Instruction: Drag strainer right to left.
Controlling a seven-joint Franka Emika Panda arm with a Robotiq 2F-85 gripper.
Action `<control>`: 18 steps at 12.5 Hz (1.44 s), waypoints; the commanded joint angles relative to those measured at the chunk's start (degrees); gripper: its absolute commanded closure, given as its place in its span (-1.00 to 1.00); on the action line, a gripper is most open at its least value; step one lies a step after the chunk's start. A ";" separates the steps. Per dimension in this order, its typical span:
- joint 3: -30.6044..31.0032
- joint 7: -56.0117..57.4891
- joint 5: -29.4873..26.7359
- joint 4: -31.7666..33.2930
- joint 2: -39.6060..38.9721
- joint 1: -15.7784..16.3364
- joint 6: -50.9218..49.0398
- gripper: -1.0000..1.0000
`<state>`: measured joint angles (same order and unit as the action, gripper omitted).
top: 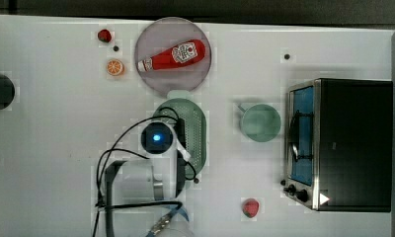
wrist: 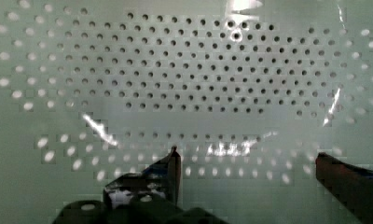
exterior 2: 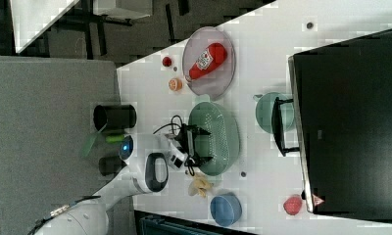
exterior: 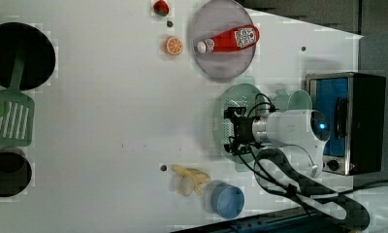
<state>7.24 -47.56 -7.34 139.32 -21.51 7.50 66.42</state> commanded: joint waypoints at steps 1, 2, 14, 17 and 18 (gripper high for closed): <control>-0.09 -2.42 -1.75 -1.63 0.13 4.45 -1.23 -1.00; -0.10 -2.52 -2.83 -2.40 -0.19 5.64 -1.86 -1.00; -0.10 -13.81 -11.73 -15.26 -7.65 18.31 -3.58 -1.00; -0.10 -13.85 -11.80 -18.57 -10.35 20.76 -3.67 -1.00; -0.10 -14.19 -11.89 -19.67 -11.07 21.53 -3.73 -1.00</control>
<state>7.24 -59.09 -19.30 120.63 -32.54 27.32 63.11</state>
